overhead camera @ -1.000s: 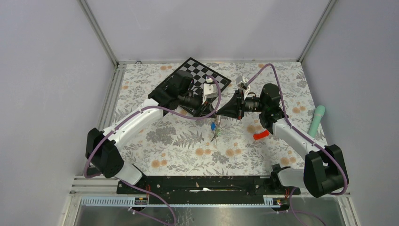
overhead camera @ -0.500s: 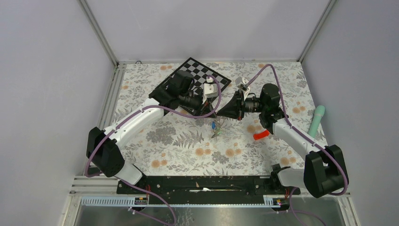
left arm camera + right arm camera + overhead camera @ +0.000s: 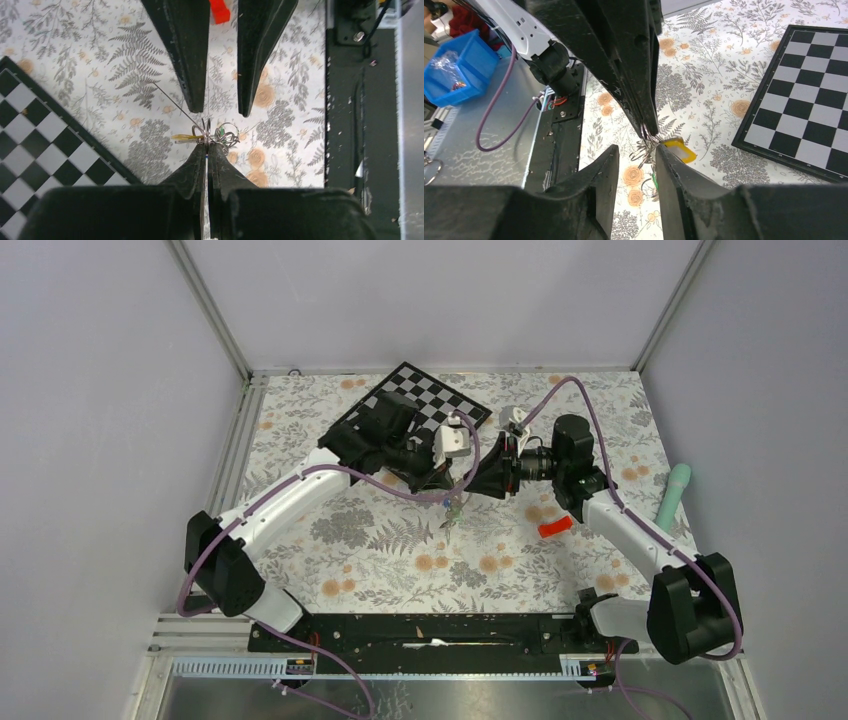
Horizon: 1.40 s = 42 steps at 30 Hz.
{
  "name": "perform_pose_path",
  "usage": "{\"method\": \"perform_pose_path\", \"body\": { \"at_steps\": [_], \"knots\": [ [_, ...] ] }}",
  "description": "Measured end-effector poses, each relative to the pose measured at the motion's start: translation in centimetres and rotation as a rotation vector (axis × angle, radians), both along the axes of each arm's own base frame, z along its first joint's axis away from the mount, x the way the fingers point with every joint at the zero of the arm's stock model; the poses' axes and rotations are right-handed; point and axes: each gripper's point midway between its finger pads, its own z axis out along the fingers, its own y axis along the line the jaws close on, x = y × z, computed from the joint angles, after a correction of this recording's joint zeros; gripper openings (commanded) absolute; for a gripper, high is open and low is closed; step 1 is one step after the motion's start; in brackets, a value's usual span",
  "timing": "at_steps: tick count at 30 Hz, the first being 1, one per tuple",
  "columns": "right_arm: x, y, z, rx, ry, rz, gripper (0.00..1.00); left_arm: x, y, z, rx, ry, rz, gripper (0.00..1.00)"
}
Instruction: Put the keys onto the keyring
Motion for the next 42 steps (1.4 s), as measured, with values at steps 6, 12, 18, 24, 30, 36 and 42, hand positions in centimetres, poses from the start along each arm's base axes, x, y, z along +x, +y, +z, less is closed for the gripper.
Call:
{"method": "perform_pose_path", "body": {
  "at_steps": [6,12,18,24,30,36,42],
  "knots": [
    [0.1,-0.3,-0.7,-0.034,-0.042,-0.006,0.50,0.0,0.5,0.6,0.151,-0.150,-0.013,0.00],
    [0.1,-0.2,-0.5,-0.026,-0.042,-0.002,0.53,-0.2,1.7,1.4,0.283,-0.267,-0.041,0.00],
    [-0.1,0.0,0.9,0.017,-0.043,0.014,0.55,0.0,1.9,2.0,0.342,-0.326,-0.059,0.00],
    [-0.5,0.3,1.4,0.046,-0.032,0.036,0.55,-0.3,1.7,1.1,0.380,-0.307,-0.085,0.00],
    [-1.0,0.7,1.4,0.052,-0.024,0.055,0.56,-0.6,1.4,1.0,0.374,-0.284,-0.100,0.00],
    [-1.2,1.2,0.8,0.047,-0.010,0.067,0.54,-0.9,0.9,1.6,0.346,-0.265,-0.103,0.00],
    [-1.4,1.4,0.7,0.047,-0.008,0.076,0.43,-1.0,0.5,1.1,0.346,-0.240,-0.108,0.00]
  ]
}}
